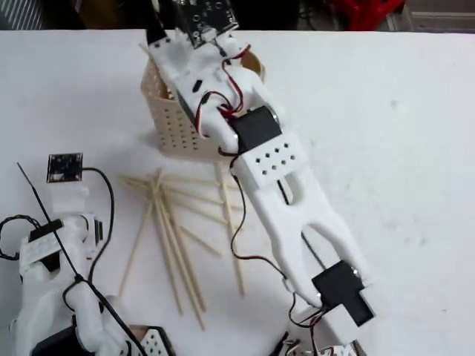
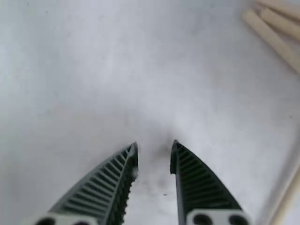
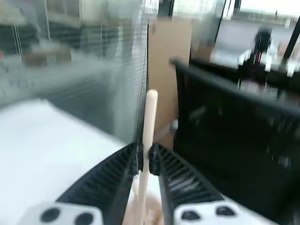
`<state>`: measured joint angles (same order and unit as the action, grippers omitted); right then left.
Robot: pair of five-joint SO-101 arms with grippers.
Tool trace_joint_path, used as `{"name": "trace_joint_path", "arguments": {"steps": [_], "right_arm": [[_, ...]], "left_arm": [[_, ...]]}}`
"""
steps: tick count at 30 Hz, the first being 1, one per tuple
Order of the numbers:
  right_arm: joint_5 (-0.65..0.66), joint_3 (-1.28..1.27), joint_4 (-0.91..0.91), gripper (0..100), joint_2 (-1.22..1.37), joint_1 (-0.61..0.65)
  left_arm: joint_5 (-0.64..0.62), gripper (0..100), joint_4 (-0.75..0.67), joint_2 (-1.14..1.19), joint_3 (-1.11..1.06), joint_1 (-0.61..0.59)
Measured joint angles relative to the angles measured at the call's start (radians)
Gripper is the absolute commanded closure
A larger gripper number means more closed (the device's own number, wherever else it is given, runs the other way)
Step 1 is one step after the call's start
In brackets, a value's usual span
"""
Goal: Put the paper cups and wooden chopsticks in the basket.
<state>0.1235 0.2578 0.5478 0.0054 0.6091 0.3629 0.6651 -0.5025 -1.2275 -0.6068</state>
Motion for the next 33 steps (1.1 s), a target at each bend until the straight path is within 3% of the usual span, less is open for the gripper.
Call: {"name": "trace_joint_path", "arguments": {"steps": [4,8,12,17,22,28,33], "right_arm": [[0.003,0.0,0.212,68.0,0.0,0.011],[0.003,0.0,0.396,66.3,0.0,0.028],[0.003,0.005,0.577,73.0,-0.011,0.028],[0.012,0.003,0.872,99.2,-0.14,-0.035],[0.012,-0.161,0.985,98.5,-0.345,-0.115],[0.112,-0.623,0.789,98.4,-0.657,-0.227],[0.098,-0.554,0.752,98.4,-0.594,-0.238]], "left_arm": [[0.018,84,0.0,0.0,0.0,0.0],[0.11,83,0.052,0.0,0.041,0.0],[0.114,83,0.269,0.0,0.226,0.0],[0.114,80,0.671,0.0,0.574,0.029],[0.071,79,0.98,0.0,0.81,0.192],[-0.094,79,0.996,0.002,0.825,0.414],[-0.193,79,0.862,0.055,0.862,0.557]]}}
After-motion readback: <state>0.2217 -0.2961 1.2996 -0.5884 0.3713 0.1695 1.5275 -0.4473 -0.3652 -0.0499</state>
